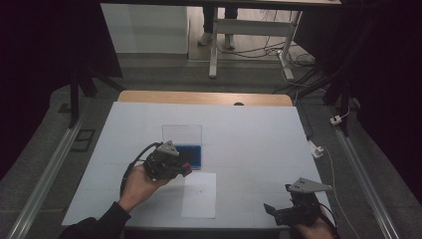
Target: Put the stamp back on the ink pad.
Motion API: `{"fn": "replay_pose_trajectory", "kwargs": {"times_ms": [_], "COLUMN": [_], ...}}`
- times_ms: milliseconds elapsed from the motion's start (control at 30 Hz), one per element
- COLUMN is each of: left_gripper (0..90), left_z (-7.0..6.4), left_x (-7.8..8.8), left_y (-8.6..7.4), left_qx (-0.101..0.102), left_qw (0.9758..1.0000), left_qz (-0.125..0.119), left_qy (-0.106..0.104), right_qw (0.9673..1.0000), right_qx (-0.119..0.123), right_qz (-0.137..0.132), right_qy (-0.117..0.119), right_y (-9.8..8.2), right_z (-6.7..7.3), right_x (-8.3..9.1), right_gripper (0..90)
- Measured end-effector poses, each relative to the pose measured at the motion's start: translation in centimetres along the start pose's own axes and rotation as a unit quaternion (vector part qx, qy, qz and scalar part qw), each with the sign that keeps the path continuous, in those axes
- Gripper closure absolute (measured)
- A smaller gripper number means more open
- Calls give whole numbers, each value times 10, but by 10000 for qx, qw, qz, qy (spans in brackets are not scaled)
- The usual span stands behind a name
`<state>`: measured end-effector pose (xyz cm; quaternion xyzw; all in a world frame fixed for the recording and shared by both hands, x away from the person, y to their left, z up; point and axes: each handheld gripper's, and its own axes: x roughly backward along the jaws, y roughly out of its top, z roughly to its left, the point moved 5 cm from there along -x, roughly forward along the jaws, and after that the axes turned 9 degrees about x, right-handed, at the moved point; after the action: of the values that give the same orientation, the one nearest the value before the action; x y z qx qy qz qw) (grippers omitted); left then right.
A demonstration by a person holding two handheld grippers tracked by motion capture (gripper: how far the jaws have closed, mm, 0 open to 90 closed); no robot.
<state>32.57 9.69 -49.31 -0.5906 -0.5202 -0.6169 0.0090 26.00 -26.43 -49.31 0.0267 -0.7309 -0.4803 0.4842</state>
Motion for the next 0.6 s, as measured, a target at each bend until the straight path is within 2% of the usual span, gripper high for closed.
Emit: {"fn": "replay_pose_trajectory", "kwargs": {"times_ms": [400, 600], "left_gripper": [802, 801], "left_z": [15, 22], "left_x": [2, 1], "left_y": [8, 13], "left_qx": [185, 204], "left_qw": [9997, 9995], "left_qz": [-106, -91], "left_qy": [149, 228], "right_qw": [10000, 10000], "right_qx": [-12, -37], "right_qz": [-2, -1], "right_qy": [8, -3], "right_y": [0, 0], "right_z": [-1, -1], "right_x": [0, 0], "right_gripper": [0, 0]}}
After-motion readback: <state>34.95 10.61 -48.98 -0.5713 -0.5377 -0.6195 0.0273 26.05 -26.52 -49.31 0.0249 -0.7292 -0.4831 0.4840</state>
